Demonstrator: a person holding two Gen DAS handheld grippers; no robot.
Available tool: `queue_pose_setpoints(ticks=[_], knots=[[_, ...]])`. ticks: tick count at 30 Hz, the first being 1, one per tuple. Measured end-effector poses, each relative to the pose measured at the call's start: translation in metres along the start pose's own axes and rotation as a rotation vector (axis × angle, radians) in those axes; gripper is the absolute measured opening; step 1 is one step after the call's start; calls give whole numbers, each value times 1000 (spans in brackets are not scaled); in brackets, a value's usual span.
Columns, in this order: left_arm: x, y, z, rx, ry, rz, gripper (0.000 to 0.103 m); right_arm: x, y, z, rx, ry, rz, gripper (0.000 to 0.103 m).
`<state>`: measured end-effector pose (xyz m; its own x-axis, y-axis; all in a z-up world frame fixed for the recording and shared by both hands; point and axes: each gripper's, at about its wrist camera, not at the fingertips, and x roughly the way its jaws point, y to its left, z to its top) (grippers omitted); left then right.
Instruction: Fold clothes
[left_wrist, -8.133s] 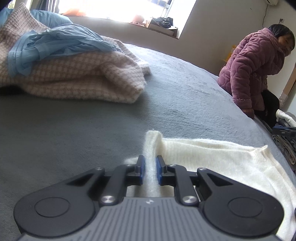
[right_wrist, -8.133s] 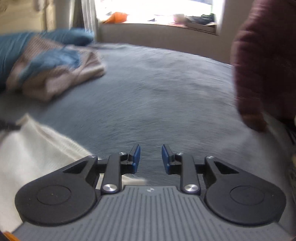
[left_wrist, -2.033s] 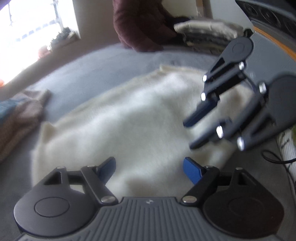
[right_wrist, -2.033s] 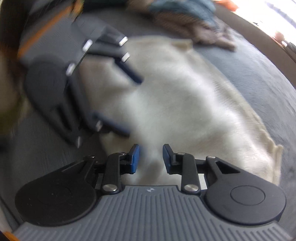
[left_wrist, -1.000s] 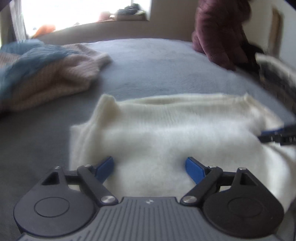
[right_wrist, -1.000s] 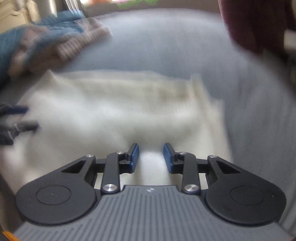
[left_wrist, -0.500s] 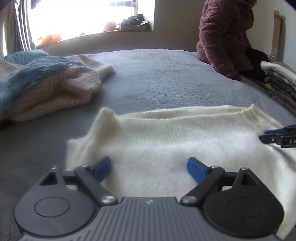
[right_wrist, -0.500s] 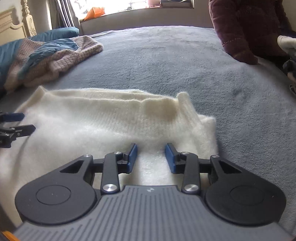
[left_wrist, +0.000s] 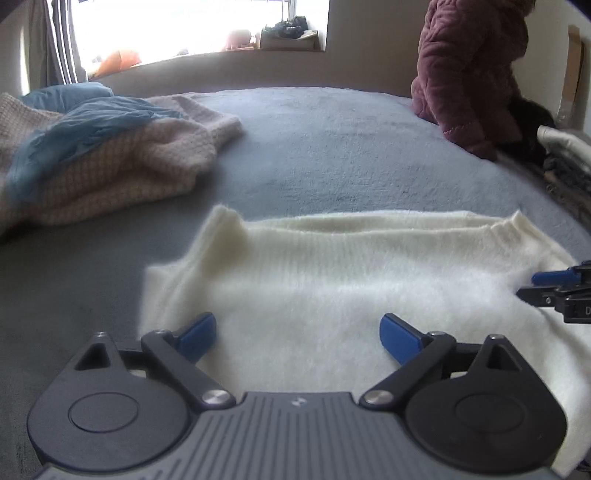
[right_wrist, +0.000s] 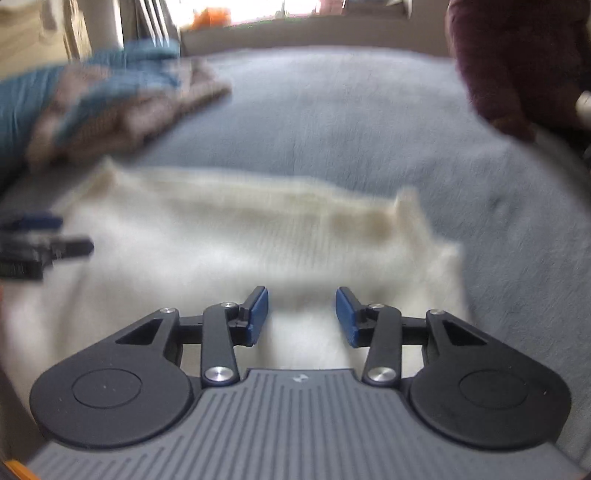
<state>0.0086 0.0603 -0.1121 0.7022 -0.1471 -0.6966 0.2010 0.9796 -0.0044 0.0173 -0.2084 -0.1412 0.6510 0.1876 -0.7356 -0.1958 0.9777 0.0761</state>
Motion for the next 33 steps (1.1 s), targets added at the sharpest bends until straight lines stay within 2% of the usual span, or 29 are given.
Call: queue_pose_setpoints(ticks=[5,8,11,12,14,15,16,18,19,24,29,33], knots=[[-10,-2,-3,20,-64,-6,96,-24,13,8,-58,-112,49,39],[-4,0,-3,6,-13,-3,95,-5,23,0,-92,-11,44,38],[-10,4,-1,0,-29,4,95,-11,24,7,-75,-25,65,36],[-14,6,-1,-4,-49,4,95,-18,26,9,-76,-55,95,36],[-14,6,-2,-11,-36,-3,95,-33,31,15,-86,-133,171,36],[-13,6,-3,-15,-27,-6,95,-34,35,14,-102,-142,192,36],[-11,5,-3,-10,-7,-11,95,-28,41,10,-128,-113,192,36],[-9,1,-5,6,22,-20,94,-4,50,-4,-156,15,157,37],[-12,-1,-6,20,14,-19,94,-3,51,-6,-155,26,151,37],[-21,-9,-5,69,-23,-17,94,-29,48,6,-124,-66,177,35],[-25,-15,-6,85,-26,-18,94,-20,46,-4,-110,6,149,35],[-27,-16,-7,88,-17,-20,94,-26,52,-6,-140,-12,162,35]])
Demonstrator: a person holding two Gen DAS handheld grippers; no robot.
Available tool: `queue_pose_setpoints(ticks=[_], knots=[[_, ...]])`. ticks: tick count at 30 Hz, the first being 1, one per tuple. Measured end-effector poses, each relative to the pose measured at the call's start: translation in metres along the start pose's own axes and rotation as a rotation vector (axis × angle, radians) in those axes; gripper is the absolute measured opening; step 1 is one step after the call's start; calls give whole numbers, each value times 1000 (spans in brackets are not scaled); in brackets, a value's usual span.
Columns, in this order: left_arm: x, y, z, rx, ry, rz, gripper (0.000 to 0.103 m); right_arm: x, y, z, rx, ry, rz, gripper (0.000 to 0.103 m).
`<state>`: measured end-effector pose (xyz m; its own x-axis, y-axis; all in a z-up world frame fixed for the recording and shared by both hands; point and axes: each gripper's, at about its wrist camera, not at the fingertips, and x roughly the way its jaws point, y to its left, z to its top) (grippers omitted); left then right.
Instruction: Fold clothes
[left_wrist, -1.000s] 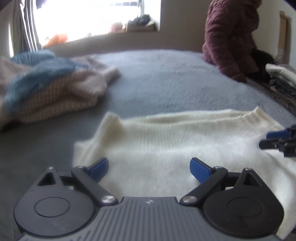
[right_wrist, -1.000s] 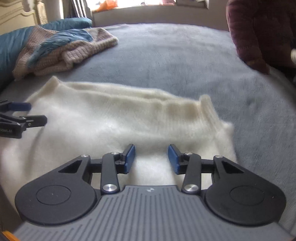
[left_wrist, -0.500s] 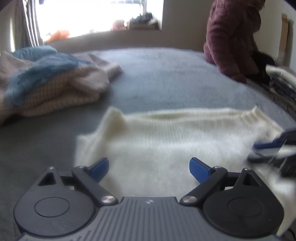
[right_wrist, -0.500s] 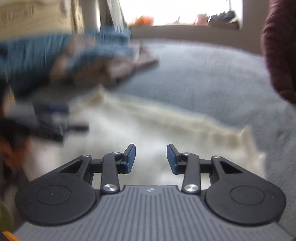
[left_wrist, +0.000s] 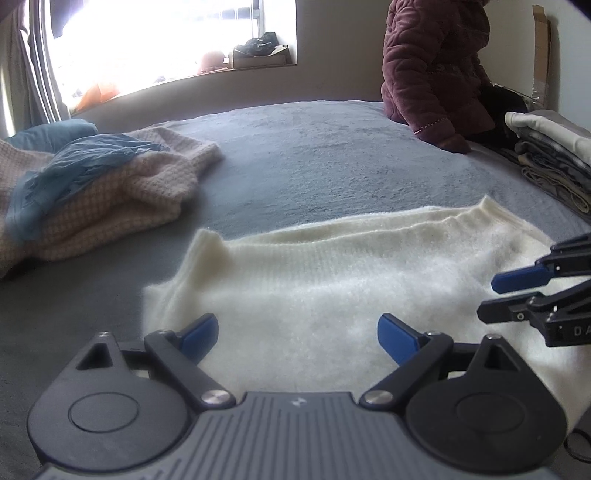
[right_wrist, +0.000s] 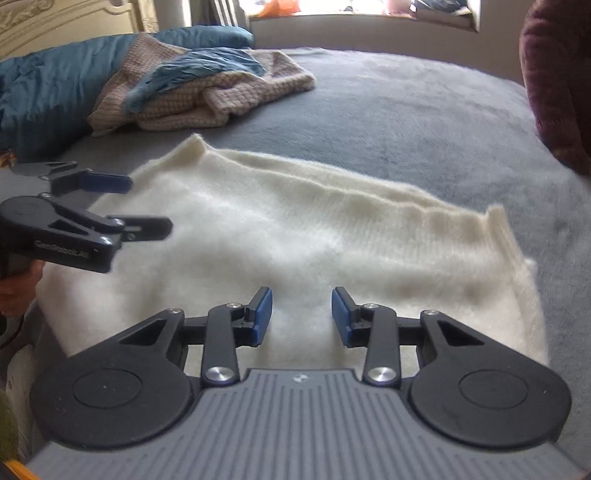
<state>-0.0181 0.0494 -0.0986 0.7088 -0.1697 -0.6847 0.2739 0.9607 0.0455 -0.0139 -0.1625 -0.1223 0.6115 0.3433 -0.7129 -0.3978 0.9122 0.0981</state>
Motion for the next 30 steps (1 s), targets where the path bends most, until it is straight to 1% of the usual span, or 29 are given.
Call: queue_pose_setpoints(ticks=[5,10,16,24,27,30], knots=[[-1,-3,-1,12,8,-7,94,-1,5,1,-17,-7,3,35],[1,-6,-4,15,29,-11,94,-1,6,0,-10,-2,3,35],[2,-5,-4,17,37,-14,94,0,4,0,-1,5,4,35],[8,-5,-7,18,63,-24,94,5,2,-2,10,26,-1,35],[9,-4,-8,3,69,-29,94,10,-2,-4,29,50,-5,34],[7,-4,-8,5,59,-25,94,10,-2,-4,31,50,-6,34]])
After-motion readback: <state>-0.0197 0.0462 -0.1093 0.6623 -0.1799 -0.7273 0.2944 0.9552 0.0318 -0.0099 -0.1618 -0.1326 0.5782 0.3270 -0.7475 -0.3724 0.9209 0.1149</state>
